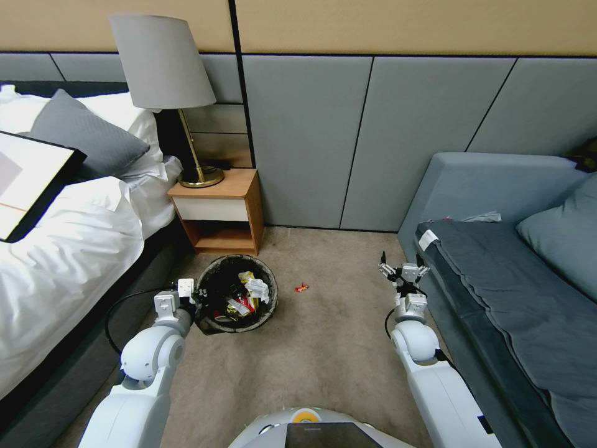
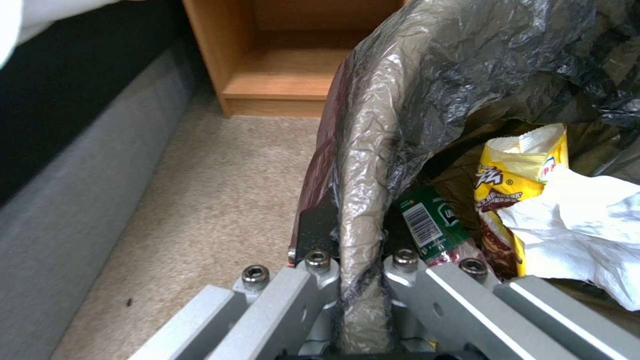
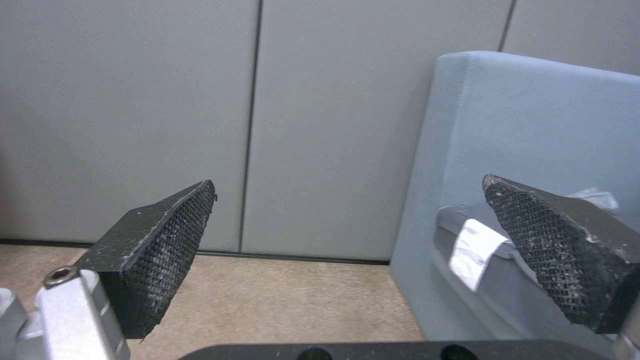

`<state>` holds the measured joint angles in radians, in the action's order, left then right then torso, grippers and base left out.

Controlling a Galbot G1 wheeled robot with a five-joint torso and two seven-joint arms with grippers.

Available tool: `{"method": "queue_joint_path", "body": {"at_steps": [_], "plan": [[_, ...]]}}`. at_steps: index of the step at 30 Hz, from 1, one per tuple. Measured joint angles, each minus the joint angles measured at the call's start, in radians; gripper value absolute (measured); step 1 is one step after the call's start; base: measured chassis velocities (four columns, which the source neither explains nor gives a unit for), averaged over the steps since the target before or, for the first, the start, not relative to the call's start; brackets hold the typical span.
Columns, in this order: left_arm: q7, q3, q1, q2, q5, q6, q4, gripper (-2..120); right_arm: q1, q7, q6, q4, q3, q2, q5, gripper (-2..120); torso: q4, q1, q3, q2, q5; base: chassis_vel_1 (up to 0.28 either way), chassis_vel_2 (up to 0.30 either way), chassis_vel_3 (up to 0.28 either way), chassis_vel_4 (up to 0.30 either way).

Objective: Pick up the trash bin, then pick up the garbage from the floor and place it into the trash bin.

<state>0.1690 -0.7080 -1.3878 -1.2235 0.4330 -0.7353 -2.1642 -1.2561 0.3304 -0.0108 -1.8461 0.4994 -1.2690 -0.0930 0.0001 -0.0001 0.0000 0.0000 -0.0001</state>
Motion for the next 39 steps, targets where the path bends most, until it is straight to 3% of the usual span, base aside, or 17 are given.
{"method": "queue_joint_path", "body": {"at_steps": [12,36,39], "plan": [[0.011,-0.038,-0.007,0.018,0.035,0.000,-0.057,0,0.001,-0.003,-0.010,0.015,-0.007,0.003,0.001,100,-0.0001,0.000,0.000,0.000,0.0001,0.040,0.045,0.045,0.049],[0.005,-0.037,-0.001,0.016,0.019,0.000,-0.048,0,0.005,-0.003,-0.019,0.032,-0.028,0.004,0.003,100,0.0004,0.000,0.000,0.000,0.0002,0.098,0.100,0.095,0.096],[0.003,-0.041,-0.001,0.019,0.016,0.000,-0.051,0,0.005,0.001,-0.003,0.020,-0.039,0.016,-0.004,100,-0.0004,0.000,0.000,0.000,0.0001,0.000,0.000,0.000,0.000]]}}
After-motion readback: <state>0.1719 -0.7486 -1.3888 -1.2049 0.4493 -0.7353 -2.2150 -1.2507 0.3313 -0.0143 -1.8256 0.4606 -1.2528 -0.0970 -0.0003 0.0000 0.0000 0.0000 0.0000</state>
